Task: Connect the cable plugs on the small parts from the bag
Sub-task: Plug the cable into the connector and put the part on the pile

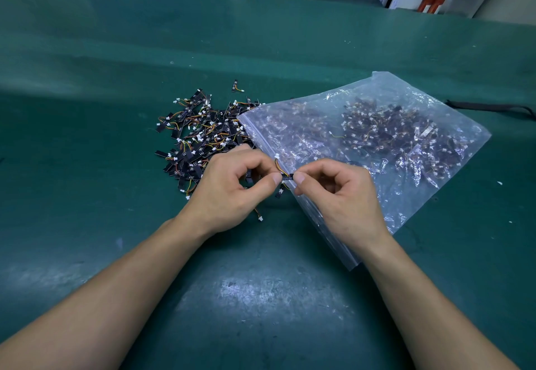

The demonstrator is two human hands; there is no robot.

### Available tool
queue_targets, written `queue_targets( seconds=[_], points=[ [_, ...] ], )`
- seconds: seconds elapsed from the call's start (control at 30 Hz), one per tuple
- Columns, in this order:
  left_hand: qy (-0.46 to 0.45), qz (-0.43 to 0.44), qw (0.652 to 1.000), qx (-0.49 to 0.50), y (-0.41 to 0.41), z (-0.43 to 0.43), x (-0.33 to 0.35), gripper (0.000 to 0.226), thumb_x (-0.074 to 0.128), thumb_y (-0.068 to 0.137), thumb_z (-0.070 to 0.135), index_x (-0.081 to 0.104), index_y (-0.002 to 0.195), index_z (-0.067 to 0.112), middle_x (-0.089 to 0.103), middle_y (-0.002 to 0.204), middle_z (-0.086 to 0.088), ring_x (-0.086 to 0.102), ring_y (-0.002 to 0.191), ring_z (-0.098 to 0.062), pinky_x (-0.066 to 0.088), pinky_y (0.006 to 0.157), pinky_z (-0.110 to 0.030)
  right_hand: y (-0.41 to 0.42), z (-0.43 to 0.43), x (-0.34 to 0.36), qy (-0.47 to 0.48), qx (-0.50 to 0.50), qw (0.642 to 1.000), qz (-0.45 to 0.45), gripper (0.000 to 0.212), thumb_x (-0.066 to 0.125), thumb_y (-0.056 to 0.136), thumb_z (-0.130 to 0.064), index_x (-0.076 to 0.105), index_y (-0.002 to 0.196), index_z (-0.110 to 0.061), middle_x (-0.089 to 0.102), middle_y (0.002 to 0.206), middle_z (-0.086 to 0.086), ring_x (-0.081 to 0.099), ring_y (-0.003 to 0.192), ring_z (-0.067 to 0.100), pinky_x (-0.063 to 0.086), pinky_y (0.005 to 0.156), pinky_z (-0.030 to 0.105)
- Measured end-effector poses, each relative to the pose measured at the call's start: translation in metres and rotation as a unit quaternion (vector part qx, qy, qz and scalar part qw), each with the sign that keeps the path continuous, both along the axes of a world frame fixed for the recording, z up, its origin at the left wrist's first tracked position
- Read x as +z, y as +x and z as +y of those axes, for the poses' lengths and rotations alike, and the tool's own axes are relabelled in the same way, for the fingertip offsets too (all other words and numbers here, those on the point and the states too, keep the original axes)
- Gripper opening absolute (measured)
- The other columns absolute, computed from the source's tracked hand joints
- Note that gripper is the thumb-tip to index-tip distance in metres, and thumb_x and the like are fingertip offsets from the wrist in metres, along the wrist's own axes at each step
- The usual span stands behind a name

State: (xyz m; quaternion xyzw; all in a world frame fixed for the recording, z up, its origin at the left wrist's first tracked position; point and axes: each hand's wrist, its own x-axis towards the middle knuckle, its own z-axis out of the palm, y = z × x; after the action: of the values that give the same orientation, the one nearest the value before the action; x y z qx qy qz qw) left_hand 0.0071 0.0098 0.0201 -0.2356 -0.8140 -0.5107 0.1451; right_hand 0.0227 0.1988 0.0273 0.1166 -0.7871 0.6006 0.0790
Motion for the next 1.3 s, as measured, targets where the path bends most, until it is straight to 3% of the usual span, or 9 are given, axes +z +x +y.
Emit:
queue_targets(
  seconds=[0.23, 0.4, 0.5, 0.6, 0.7, 0.77, 0.97, 1.17, 1.3],
  points=[
    [-0.002, -0.003, 1.000, -0.002, 0.001, -0.001, 0.001, 0.008, 0.062, 0.084, 0.034, 0.065, 0.078, 0.031, 0.062, 0.073, 0.019, 0.055, 0.073, -0.008, 0.039, 0.069, -0.016, -0.002, 0.003, -0.003, 0.012, 0.005, 1.000, 0.001, 0.016, 0.071, 0.089, -0.013, 0.073, 0.076, -0.022, 0.069, 0.067, 0.000, 0.048, 0.056, 0.012, 0.041, 0.054, 0.026],
    [-0.002, 0.006, 1.000, 0.002, -0.001, 0.000, -0.003, 0.013, 0.065, 0.086, 0.027, 0.069, 0.076, 0.019, 0.060, 0.071, 0.018, 0.053, 0.071, -0.005, 0.039, 0.069, -0.015, -0.001, 0.003, -0.002, 0.011, 0.005, 1.000, 0.000, 0.007, 0.071, 0.085, -0.024, 0.075, 0.080, -0.024, 0.073, 0.072, 0.000, 0.060, 0.061, 0.032, 0.047, 0.057, 0.041],
    [0.002, 0.007, 1.000, 0.026, -0.003, -0.001, -0.004, 0.011, 0.069, 0.085, 0.017, 0.067, 0.075, 0.022, 0.059, 0.069, 0.016, 0.052, 0.069, -0.003, 0.038, 0.068, -0.013, -0.004, 0.006, -0.003, 0.002, -0.001, 1.000, -0.020, 0.019, 0.059, 0.078, -0.019, 0.074, 0.083, -0.028, 0.072, 0.072, -0.006, 0.053, 0.052, 0.006, 0.039, 0.051, 0.021],
    [0.009, 0.002, 0.999, 0.043, -0.003, -0.002, -0.002, 0.020, 0.069, 0.086, 0.018, 0.063, 0.074, 0.033, 0.060, 0.069, 0.022, 0.051, 0.067, -0.002, 0.036, 0.067, -0.013, -0.009, 0.014, -0.009, 0.123, -0.037, 0.992, 0.001, 0.028, 0.055, 0.072, -0.016, 0.071, 0.086, -0.034, 0.070, 0.075, -0.016, 0.050, 0.051, 0.002, 0.037, 0.055, 0.013],
    [0.017, 0.003, 0.999, 0.050, -0.002, -0.002, -0.001, 0.015, 0.068, 0.085, 0.023, 0.064, 0.073, 0.031, 0.061, 0.071, 0.022, 0.052, 0.067, -0.003, 0.037, 0.066, -0.014, -0.011, 0.021, -0.012, 0.285, -0.045, 0.957, 0.027, 0.031, 0.075, 0.072, -0.028, 0.068, 0.101, -0.034, 0.066, 0.085, -0.019, 0.055, 0.064, -0.004, 0.040, 0.062, 0.021],
    [0.017, 0.005, 0.999, 0.051, -0.002, -0.002, -0.001, 0.013, 0.069, 0.086, 0.022, 0.065, 0.075, 0.029, 0.061, 0.072, 0.021, 0.053, 0.068, -0.004, 0.038, 0.067, -0.014, -0.012, 0.022, -0.014, 0.321, -0.040, 0.945, 0.038, 0.036, 0.083, 0.069, -0.033, 0.067, 0.102, -0.035, 0.064, 0.086, -0.020, 0.054, 0.068, -0.008, 0.041, 0.064, 0.022],
    [-0.003, 0.007, 0.999, 0.049, -0.002, -0.003, -0.004, 0.009, 0.070, 0.085, 0.018, 0.071, 0.076, 0.019, 0.063, 0.071, 0.017, 0.055, 0.071, -0.007, 0.040, 0.069, -0.016, -0.014, 0.024, -0.010, 0.260, -0.101, 0.958, 0.063, 0.014, 0.075, 0.077, -0.027, 0.074, 0.089, -0.032, 0.067, 0.075, -0.025, 0.055, 0.062, -0.005, 0.044, 0.063, 0.021],
    [-0.111, 0.089, 0.989, 0.030, -0.007, 0.001, 0.003, 0.011, 0.068, 0.092, 0.020, 0.070, 0.084, 0.013, 0.067, 0.083, 0.008, 0.057, 0.082, -0.021, 0.047, 0.079, -0.035, -0.012, 0.028, -0.001, 0.218, -0.139, 0.960, 0.106, 0.006, 0.075, 0.082, -0.029, 0.077, 0.088, -0.030, 0.063, 0.071, -0.033, 0.056, 0.058, 0.003, 0.037, 0.058, 0.007],
    [-0.200, 0.081, 0.976, -0.016, -0.012, 0.012, 0.007, 0.011, 0.064, 0.095, 0.023, 0.068, 0.090, 0.015, 0.069, 0.094, 0.009, 0.063, 0.090, -0.016, 0.051, 0.084, -0.038, -0.011, 0.030, 0.005, 0.172, -0.155, 0.964, 0.131, 0.005, 0.074, 0.083, -0.029, 0.076, 0.086, -0.032, 0.066, 0.073, -0.029, 0.056, 0.057, 0.008, 0.038, 0.056, 0.008]
  ],
)
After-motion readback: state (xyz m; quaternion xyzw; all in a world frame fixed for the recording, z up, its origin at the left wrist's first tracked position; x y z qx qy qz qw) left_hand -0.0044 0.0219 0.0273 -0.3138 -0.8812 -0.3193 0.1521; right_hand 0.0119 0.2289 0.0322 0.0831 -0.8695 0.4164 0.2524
